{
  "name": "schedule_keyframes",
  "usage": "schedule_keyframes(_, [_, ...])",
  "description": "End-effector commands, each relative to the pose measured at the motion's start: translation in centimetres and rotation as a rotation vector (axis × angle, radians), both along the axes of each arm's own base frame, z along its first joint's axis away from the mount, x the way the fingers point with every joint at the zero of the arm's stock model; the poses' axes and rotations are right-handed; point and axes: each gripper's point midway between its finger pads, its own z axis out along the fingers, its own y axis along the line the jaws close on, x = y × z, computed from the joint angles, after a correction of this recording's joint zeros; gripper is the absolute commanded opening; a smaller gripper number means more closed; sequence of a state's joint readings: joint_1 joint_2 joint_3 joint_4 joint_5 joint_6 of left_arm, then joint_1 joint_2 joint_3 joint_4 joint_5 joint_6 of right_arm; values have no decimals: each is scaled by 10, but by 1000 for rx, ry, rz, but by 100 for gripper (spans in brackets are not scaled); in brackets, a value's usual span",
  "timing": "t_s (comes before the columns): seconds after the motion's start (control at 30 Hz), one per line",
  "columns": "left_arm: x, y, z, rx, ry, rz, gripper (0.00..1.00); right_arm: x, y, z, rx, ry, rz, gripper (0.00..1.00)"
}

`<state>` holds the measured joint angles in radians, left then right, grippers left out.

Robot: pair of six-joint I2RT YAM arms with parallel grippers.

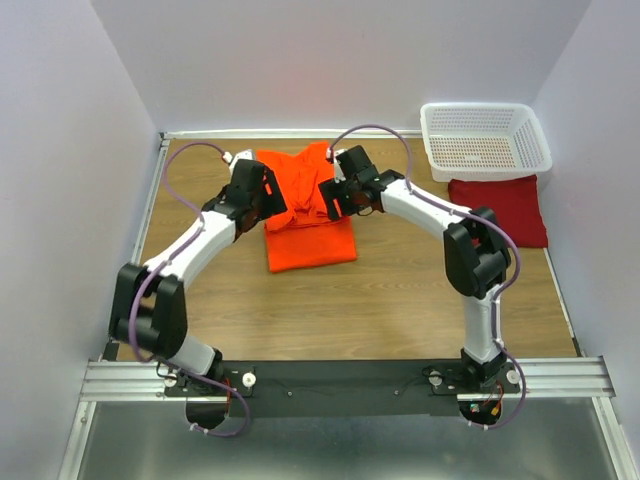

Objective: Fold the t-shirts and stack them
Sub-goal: Fold the tshirt

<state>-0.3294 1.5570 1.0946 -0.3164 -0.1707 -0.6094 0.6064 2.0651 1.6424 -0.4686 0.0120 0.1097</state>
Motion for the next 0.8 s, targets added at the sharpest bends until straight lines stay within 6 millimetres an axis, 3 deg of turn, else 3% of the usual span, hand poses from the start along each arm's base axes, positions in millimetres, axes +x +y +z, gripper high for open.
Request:
schedule_keyframes(0.0, [-28,-3,19,-55,-40,11,77,-11,17,28,-19,-96,116,83])
schedule_keyframes(0.03, [-35,-7,24,-82,-52,1,72,-14,21,24,-23,-89,130,83])
schedule_keyframes(0.07, [-48,-9,11,-86,-23,-7,67,-15,23,21,-26,-86,136,83])
schedule_keyframes(0.13, [-59,-16,8,-124,-24,-14,53,-16,25,17,-45,-90,161,84])
schedule_keyframes(0.17, [-70,-17,-8,-126,7,-20,49,-17,28,10,-58,-85,177,84])
schedule_keyframes(0.2, [-77,-27,-10,-154,16,-43,43,-15,30,10,-68,-95,178,85])
schedule_keyframes(0.27, [-84,-34,-21,-173,27,-62,40,-16,35,6,-88,-102,194,100])
schedule_keyframes(0.33, [-87,-45,-26,-186,23,-74,32,-11,40,0,-109,-113,200,100])
schedule_keyframes(0.57, [-89,-55,-56,-174,64,-80,26,0,56,-19,-168,-136,229,100])
schedule_keyframes(0.77, [-108,-52,-87,-146,146,-91,26,18,51,-35,-261,-173,190,100])
